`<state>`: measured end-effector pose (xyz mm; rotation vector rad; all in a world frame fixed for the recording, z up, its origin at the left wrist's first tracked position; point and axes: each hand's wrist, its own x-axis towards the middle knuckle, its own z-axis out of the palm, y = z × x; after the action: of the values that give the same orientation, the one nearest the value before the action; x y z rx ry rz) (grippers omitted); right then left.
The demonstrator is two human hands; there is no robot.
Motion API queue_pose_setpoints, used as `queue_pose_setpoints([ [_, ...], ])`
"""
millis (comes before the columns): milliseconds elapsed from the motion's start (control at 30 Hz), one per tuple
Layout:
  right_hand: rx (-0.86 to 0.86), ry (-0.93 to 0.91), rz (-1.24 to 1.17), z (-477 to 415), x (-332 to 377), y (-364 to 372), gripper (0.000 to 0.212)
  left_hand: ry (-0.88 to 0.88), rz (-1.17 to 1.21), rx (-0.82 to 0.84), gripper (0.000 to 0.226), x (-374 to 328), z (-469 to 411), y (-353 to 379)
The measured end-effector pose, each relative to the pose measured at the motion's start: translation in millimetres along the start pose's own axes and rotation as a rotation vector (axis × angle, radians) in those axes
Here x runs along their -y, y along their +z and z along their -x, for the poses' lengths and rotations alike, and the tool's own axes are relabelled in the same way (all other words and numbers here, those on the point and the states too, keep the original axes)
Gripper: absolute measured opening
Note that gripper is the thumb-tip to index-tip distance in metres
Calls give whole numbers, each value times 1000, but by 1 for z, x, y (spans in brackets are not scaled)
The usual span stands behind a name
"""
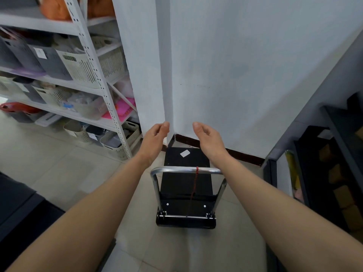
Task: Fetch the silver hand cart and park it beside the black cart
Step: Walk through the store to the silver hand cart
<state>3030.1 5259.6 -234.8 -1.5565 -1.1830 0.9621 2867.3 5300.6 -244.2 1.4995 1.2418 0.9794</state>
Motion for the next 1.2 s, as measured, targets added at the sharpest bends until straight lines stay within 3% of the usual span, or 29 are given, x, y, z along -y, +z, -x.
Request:
queue_pose_setpoints([
  [867, -21, -293, -240, -7, 139, 33, 49, 428, 301, -100, 54, -103, -19, -65],
  [1067, 42, -371, -289, -5, 168, 56, 81, 541, 317, -159, 68, -116, -12, -93],
  [1133, 89, -394, -304, -5, 177, 65, 79, 568, 306, -195, 77, -120, -9, -106],
  [1200, 147, -441, -311, -7, 184, 75, 63, 595, 300, -239, 76, -123, -5, -120],
])
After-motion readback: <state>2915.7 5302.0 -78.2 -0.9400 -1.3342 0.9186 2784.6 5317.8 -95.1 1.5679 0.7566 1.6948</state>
